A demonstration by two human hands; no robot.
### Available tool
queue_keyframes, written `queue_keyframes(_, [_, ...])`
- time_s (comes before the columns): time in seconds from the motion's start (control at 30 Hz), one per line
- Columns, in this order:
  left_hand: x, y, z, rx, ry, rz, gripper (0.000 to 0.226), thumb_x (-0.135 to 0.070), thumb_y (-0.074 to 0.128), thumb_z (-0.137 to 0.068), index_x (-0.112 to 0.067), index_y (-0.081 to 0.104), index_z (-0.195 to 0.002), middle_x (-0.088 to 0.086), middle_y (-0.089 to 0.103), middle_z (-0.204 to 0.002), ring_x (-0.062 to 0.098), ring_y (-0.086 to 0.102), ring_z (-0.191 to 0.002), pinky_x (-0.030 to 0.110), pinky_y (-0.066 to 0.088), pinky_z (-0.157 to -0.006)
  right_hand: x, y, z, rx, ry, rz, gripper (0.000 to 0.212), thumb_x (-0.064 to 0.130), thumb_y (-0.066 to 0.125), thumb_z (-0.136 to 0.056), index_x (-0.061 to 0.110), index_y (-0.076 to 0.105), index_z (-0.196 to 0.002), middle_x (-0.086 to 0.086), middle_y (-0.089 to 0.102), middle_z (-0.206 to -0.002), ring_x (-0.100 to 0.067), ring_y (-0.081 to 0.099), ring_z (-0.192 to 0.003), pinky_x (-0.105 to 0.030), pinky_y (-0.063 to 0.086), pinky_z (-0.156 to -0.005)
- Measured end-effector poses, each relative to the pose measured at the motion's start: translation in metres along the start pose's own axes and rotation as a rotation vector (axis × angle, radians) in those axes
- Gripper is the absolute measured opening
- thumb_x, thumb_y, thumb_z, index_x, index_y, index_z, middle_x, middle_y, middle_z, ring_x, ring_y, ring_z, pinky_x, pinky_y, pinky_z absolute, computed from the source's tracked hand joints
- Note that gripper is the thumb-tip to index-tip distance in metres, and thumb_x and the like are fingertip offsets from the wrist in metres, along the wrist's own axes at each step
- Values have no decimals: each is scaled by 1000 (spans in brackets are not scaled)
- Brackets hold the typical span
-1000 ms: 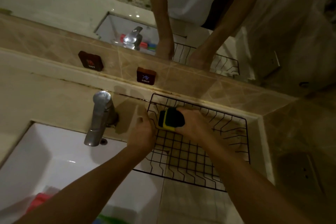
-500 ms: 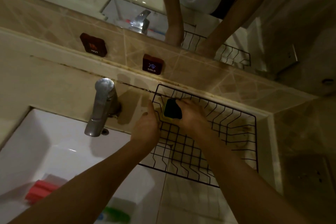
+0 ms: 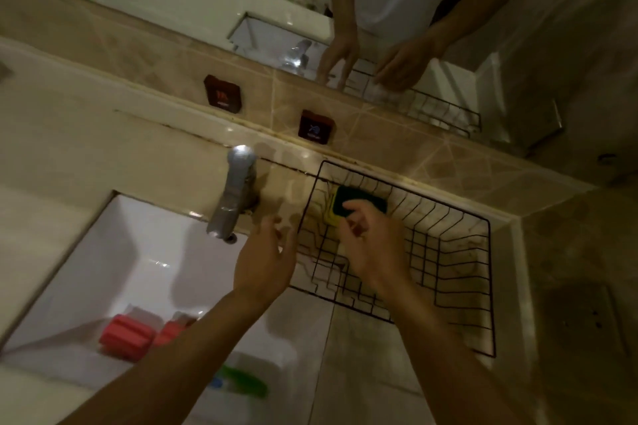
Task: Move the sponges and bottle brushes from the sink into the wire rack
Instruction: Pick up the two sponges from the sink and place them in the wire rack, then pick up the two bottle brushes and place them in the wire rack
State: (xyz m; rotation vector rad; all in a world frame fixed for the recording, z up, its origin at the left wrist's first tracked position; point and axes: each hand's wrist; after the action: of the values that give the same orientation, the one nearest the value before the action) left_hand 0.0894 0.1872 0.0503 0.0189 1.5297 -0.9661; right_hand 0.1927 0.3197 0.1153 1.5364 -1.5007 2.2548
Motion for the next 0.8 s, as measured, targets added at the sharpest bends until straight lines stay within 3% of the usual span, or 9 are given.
queue_keyframes(0.13, [38,-33,44,-34,-187,-79,20,-31,51,-93,-14,61,-94,-2,60,-82,17,55,-74,29,41,-69,24,41,56,133,-64,-21,12,32,55,-93,42,58,-87,16,60,-71,2,59,-71,-10,42,-53])
queue_keyframes(0.27, [88,-56,88,-69,-471,-48,19,-20,53,-89,-16,54,-71,-6,55,-62,16,53,-60,23,33,-51,19,99,101,280,-124,21,9,29,54,-94,28,62,-98,19,50,-63,8,55,-64,-5,41,-54])
queue_keyframes(0.37, [120,-63,111,-73,-664,64,17,-10,52,-86,-9,65,-74,-1,59,-62,21,58,-60,13,36,-45,4,142,117,392,-76,90,12,33,53,-93,31,62,-100,22,51,-69,11,52,-60,-5,35,-51])
queue_keyframes(0.47, [142,-64,122,-181,-898,307,15,-4,59,-82,7,67,-88,25,68,-81,35,63,-73,28,45,-55,-13,182,126,525,5,167,10,30,52,-90,29,62,-91,13,63,-76,-2,59,-67,-21,51,-60])
queue_keyframes(0.5, [148,-64,123,-217,-950,370,18,-4,61,-81,9,66,-93,28,68,-88,33,61,-72,29,44,-55,-18,193,128,588,56,211,14,29,52,-89,26,64,-97,5,69,-86,-11,63,-75,-31,56,-68])
queue_keyframes(0.57, [154,-62,116,-242,-1038,477,22,-3,59,-80,8,63,-99,28,65,-97,31,59,-79,32,49,-63,-27,213,131,717,128,250,30,28,56,-89,18,63,-117,-8,71,-109,-24,66,-93,-34,55,-83])
queue_keyframes(0.67, [158,-63,98,-270,-1126,704,11,6,49,-84,3,58,-89,22,57,-81,32,56,-71,40,45,-61,-36,235,139,833,167,246,42,26,63,-88,10,59,-126,-14,67,-122,-27,64,-106,-31,49,-89])
queue_keyframes(0.73, [169,-59,87,-313,-1203,747,17,6,43,-88,-4,52,-78,15,50,-65,27,48,-56,38,39,-51,-39,250,142,867,168,263,34,25,65,-87,10,64,-117,-14,68,-113,-29,63,-103,-35,48,-89])
queue_keyframes(0.8, [177,-54,81,-328,-1252,774,17,1,44,-90,-7,50,-76,13,51,-64,26,48,-55,38,41,-52,-41,260,144,849,175,266,6,23,65,-86,17,63,-87,-9,63,-86,-25,59,-81,-37,48,-76])
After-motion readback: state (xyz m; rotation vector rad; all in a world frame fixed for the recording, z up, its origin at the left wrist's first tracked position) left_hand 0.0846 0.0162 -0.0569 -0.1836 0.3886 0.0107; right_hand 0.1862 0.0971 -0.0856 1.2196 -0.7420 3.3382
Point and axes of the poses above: each hand's wrist, its own z-axis away from the middle knuckle, its own y-axis out of the palm, x = y × z
